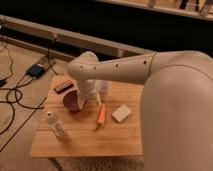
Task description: Place the white sponge in the ceramic cup
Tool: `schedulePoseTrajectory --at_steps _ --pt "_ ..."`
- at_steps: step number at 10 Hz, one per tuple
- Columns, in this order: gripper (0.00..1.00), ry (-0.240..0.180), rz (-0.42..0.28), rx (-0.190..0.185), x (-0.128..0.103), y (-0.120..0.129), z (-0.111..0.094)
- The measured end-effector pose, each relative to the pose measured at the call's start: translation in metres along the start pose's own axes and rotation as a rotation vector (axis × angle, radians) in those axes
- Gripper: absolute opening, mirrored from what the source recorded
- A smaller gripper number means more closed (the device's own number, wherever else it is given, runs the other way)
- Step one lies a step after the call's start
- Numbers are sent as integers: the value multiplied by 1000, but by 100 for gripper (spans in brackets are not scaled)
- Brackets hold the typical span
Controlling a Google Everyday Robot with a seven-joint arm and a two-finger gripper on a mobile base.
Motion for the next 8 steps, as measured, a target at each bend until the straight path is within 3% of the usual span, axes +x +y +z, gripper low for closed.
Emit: schedulePoseTrajectory --at_steps 4,8 --pt "65 -8 97 -10 -17 -31 3" --pt "65 18 223 -7 -30 -74 23"
